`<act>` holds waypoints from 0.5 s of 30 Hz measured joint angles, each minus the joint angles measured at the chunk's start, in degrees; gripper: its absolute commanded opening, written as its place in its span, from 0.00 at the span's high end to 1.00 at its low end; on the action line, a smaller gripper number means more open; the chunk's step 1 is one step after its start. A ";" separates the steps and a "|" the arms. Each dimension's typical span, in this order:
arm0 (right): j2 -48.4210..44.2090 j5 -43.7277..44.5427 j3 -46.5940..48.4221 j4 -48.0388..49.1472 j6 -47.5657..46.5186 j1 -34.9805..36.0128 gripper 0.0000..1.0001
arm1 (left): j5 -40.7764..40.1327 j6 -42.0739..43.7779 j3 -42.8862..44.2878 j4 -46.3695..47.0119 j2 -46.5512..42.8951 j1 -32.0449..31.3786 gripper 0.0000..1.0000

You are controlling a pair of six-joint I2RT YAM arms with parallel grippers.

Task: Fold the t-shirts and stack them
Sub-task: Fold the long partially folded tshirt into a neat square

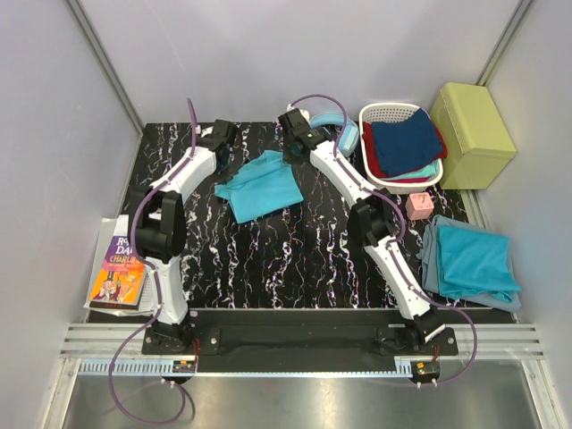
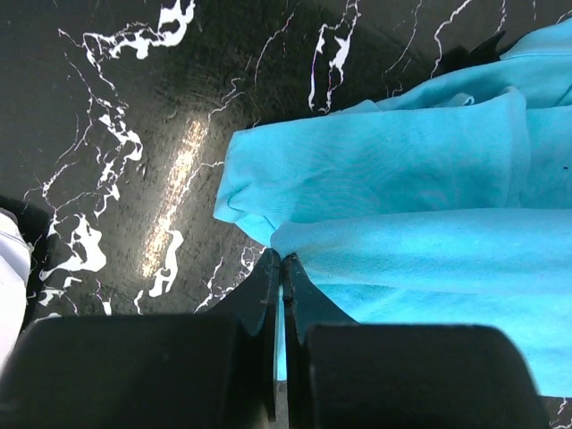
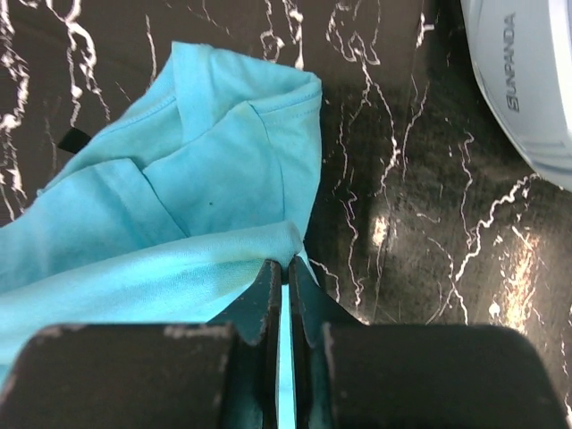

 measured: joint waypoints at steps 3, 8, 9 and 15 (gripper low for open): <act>0.00 -0.37 -0.02 1.60 -0.04 -0.02 1.00 | -0.63 0.00 0.00 0.39 0.00 -0.02 1.00; 0.00 -2.21 -0.02 4.04 -0.79 -0.04 0.34 | -1.46 0.00 0.00 0.44 0.02 0.24 0.62; 0.00 -2.40 -0.02 4.46 -1.01 -0.09 0.26 | -1.66 -0.09 0.00 0.37 0.02 0.35 0.53; 0.00 -1.40 -0.13 5.77 -2.49 -0.79 0.07 | -4.22 -1.31 0.00 0.61 -0.02 0.96 0.20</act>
